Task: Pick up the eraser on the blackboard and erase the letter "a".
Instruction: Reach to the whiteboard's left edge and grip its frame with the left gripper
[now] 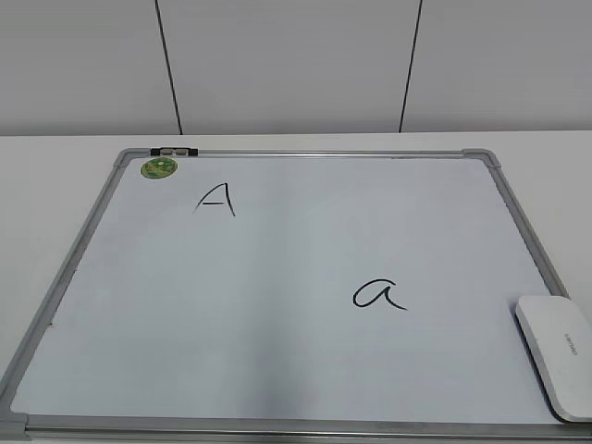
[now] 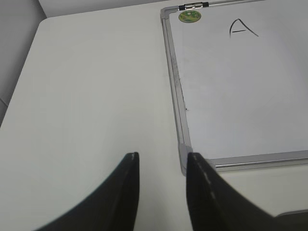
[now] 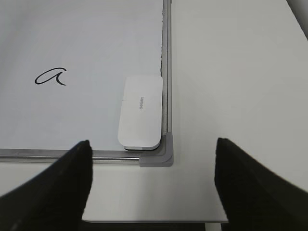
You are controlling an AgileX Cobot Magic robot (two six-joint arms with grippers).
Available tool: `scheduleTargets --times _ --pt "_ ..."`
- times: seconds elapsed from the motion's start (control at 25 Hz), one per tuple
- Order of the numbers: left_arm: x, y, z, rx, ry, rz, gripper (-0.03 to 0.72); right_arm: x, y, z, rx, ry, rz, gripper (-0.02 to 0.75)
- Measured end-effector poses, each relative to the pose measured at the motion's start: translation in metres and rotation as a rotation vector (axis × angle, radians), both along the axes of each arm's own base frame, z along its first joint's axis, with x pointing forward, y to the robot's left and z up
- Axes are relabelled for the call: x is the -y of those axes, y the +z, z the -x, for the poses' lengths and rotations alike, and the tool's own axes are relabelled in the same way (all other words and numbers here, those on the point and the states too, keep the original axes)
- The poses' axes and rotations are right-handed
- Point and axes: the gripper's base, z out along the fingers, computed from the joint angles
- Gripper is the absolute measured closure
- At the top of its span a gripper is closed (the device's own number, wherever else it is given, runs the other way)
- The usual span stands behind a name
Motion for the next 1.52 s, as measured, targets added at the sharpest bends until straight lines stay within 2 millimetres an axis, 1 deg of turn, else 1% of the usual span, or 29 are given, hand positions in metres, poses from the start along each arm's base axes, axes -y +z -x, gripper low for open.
scheduleTargets --times 0.68,0.8,0.88,1.0,1.08,1.16,1.24,1.44,1.52 --pt "0.0 0.0 0.0 0.0 0.0 0.0 0.44 0.0 0.0 0.0 0.0 0.0 0.0 0.151" --pt "0.0 0.0 0.0 0.0 0.0 0.0 0.384 0.0 0.0 0.0 0.0 0.0 0.0 0.151" --pt "0.0 0.002 0.001 0.007 -0.001 0.001 0.315 0.0 0.0 0.0 0.0 0.0 0.0 0.151" --pt "0.0 0.011 0.004 0.036 -0.001 0.001 0.218 0.0 0.0 0.0 0.0 0.0 0.0 0.151" --pt "0.0 0.017 0.004 0.047 -0.001 0.0 0.177 0.0 0.0 0.0 0.0 0.0 0.0 0.151" --pt "0.0 0.022 -0.002 0.032 0.0 0.001 0.152 0.0 0.0 0.0 0.0 0.0 0.0 0.151" --pt "0.0 0.025 -0.015 -0.008 0.0 0.005 0.139 0.0 0.0 0.0 0.0 0.0 0.0 0.151" --pt "0.001 0.031 -0.057 -0.07 -0.006 0.046 0.132 0.0 0.0 0.0 0.0 0.0 0.0 0.151" --pt "0.001 0.03 -0.077 -0.113 -0.007 0.069 0.13 0.0 0.0 0.0 0.0 0.0 0.0 0.151"
